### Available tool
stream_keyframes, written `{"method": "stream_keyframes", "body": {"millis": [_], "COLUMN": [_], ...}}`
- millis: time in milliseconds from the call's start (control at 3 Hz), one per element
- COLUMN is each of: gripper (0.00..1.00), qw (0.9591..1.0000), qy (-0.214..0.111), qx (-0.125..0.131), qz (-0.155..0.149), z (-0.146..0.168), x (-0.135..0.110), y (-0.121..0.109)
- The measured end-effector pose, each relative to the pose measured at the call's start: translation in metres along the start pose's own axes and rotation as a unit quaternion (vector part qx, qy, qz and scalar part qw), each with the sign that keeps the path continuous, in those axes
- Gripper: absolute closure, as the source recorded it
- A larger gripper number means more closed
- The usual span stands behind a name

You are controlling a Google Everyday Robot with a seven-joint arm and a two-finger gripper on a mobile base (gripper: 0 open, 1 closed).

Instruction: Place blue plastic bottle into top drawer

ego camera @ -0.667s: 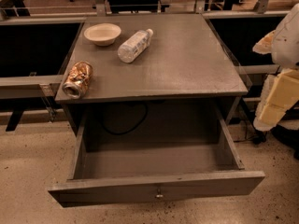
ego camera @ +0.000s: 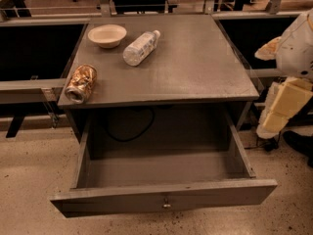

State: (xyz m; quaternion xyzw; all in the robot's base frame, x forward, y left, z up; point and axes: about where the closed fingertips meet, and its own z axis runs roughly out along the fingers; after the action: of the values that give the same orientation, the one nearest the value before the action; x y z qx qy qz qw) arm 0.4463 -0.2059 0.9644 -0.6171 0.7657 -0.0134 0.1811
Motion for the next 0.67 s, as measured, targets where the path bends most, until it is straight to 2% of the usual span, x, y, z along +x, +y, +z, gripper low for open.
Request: {"method": "stream_keyframes", "body": {"millis": [333,667], "gripper": [0.00,0.00], "qw": [0.9952,0.9955], "qy": [-0.093,-0.091], "qx": [-0.005,-0.006], "qz": [-0.027,-0.026], "z": [0.0398,0.0400], "x": [-0.0161,-0.0154], "y": [-0.0020,-0.0015]}}
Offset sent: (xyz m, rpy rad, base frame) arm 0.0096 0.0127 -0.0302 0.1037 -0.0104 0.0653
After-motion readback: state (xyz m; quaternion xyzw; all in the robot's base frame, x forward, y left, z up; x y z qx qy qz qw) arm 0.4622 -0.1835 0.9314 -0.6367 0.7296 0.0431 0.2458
